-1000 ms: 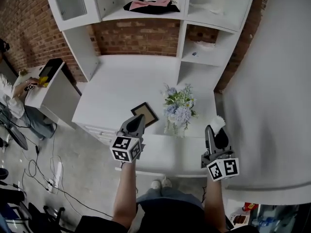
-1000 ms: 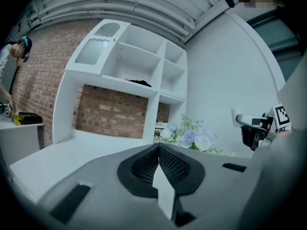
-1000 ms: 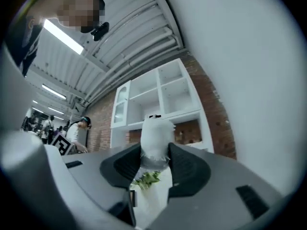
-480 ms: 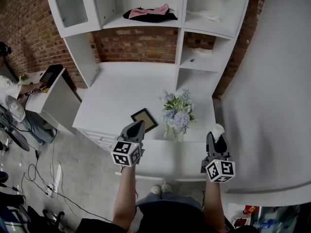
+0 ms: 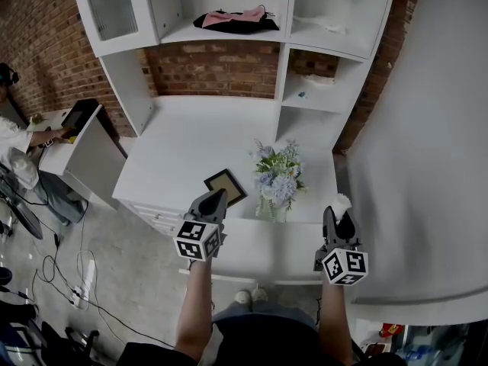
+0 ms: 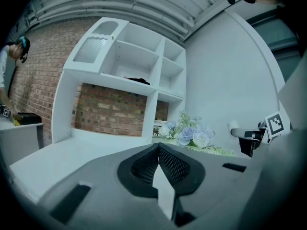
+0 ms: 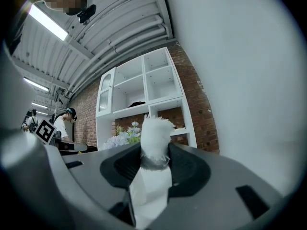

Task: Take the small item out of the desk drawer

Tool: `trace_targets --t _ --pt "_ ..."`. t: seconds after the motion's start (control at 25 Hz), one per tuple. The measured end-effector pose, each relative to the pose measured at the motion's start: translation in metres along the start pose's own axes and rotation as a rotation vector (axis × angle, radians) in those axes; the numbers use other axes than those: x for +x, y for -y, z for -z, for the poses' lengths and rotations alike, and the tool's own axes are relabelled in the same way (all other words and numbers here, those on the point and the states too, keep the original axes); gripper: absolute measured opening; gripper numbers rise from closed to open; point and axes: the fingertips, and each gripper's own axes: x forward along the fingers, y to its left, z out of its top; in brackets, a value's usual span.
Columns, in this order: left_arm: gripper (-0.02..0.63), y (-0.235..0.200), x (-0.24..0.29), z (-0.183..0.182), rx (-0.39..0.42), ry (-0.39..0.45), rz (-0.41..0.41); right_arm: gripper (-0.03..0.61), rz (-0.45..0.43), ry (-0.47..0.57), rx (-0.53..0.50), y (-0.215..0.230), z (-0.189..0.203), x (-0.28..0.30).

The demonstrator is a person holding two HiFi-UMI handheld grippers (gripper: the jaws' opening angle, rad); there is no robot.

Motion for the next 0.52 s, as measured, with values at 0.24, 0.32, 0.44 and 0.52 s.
trace_targets --t 0.24,0.32,0.44,0.52 --pt "0.009 0.0007 0.0032 0.0018 -0.003 -0.006 0.001 0.158 0.002 -0.010 0.004 0.0025 0.0021 0.0017" --pt "0.009 0.0010 0.0044 0.0036 -0.003 -0.012 0.002 0.159 0.002 -0.014 0.006 0.0038 0.0039 0.0023" --pt "0.009 0.0032 0.0062 0.0047 0.003 -0.017 0.007 0.158 0.004 -0.019 0.011 0.0060 0.0065 0.0021" --pt "0.009 0.0047 0.0073 0.0052 0.006 -0.019 0.010 0.158 0.005 -0.022 0.015 0.0074 0.0079 0.0018"
